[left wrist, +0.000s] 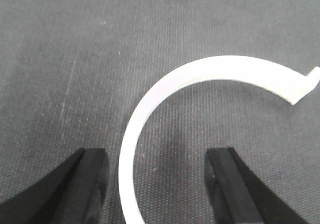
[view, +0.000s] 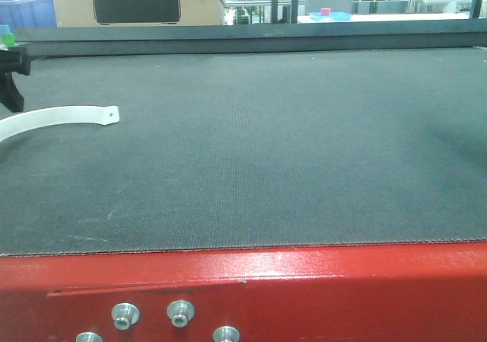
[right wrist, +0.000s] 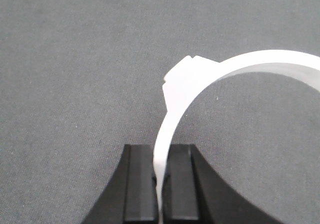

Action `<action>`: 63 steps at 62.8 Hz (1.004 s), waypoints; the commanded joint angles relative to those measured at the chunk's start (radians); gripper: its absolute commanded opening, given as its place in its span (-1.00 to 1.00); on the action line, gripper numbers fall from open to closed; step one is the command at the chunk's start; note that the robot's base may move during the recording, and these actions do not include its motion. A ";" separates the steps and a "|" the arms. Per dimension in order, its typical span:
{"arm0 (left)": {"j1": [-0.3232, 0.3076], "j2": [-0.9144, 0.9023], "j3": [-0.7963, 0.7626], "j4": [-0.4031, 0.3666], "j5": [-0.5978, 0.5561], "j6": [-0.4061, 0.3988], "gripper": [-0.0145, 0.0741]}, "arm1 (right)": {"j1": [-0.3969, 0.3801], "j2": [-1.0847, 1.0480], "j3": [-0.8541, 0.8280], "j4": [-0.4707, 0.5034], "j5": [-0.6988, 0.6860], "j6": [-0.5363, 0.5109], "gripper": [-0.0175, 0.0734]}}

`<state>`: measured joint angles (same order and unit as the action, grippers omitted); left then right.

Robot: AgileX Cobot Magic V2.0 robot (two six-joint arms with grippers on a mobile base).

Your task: Grab PVC pipe and place in blue bin

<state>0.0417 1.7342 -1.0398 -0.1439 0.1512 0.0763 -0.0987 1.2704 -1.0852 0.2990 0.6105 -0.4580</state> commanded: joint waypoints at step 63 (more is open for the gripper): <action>0.006 0.152 -0.009 -0.011 -0.034 -0.001 -0.41 | 0.002 -0.036 -0.007 0.001 -0.021 -0.005 -0.99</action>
<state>0.0417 1.8522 -1.0515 -0.1456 0.1243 0.0763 -0.0987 1.2454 -1.0852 0.2990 0.6142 -0.4580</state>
